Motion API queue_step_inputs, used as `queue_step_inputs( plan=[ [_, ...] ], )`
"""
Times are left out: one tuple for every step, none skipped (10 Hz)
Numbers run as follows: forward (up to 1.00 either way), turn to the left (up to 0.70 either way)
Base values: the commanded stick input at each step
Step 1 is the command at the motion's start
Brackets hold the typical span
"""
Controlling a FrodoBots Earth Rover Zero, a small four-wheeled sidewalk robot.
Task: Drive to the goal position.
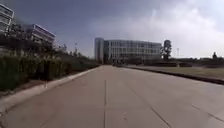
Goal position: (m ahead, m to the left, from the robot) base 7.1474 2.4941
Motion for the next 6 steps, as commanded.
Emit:
queue_step_inputs(
  plan=[
    [0.17,0.00],
    [0.00,0.00],
    [0.00,0.00],
    [0.00,0.00],
    [0.00,0.00],
    [0.00,0.00]
  ],
)
